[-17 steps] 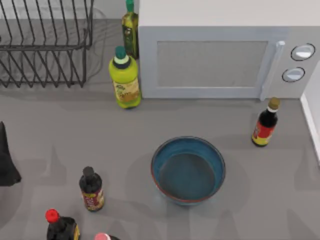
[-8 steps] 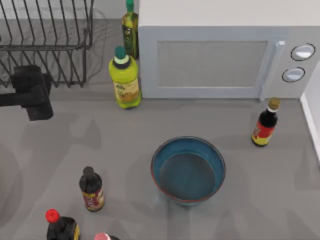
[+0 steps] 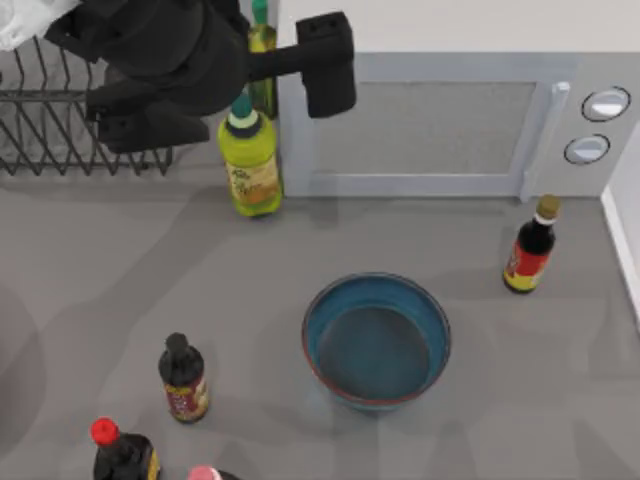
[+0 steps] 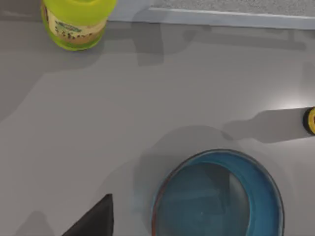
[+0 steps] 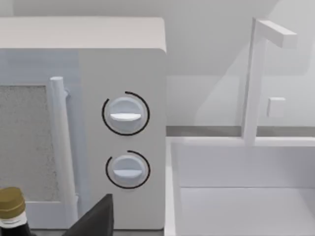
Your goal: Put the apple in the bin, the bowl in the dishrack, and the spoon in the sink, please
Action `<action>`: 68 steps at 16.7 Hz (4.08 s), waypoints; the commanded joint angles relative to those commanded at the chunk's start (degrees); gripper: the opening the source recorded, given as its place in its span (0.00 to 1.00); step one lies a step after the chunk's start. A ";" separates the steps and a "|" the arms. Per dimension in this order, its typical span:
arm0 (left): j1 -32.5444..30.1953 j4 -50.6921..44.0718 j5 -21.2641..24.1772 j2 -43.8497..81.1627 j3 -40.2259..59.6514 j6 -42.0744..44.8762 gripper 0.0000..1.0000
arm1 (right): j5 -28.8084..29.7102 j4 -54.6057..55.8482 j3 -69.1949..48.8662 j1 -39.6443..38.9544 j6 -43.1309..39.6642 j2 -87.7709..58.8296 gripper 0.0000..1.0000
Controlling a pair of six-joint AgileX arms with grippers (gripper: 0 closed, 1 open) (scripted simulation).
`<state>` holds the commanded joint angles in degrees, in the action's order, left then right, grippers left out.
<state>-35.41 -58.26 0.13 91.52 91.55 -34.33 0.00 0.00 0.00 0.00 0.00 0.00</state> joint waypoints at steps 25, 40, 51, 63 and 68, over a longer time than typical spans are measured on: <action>-19.43 -22.50 0.21 48.92 39.85 -18.66 1.00 | 0.00 0.00 0.00 0.00 0.00 0.00 1.00; -19.57 -8.18 0.21 48.39 24.82 -18.81 0.62 | 0.00 0.00 0.00 0.00 0.00 0.00 1.00; -19.57 -8.18 0.21 48.39 24.82 -18.81 0.00 | 0.00 0.00 0.00 0.00 0.00 0.00 1.00; -19.97 -17.63 0.15 49.20 34.67 -18.74 0.00 | 0.00 0.00 0.00 0.00 0.00 0.00 1.00; -19.73 -30.41 0.21 49.64 48.33 -18.91 0.00 | 0.00 0.00 0.00 0.00 0.00 0.00 1.00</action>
<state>-55.14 -88.67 0.34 141.16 139.87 -53.24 0.00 0.00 0.00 0.00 0.00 0.00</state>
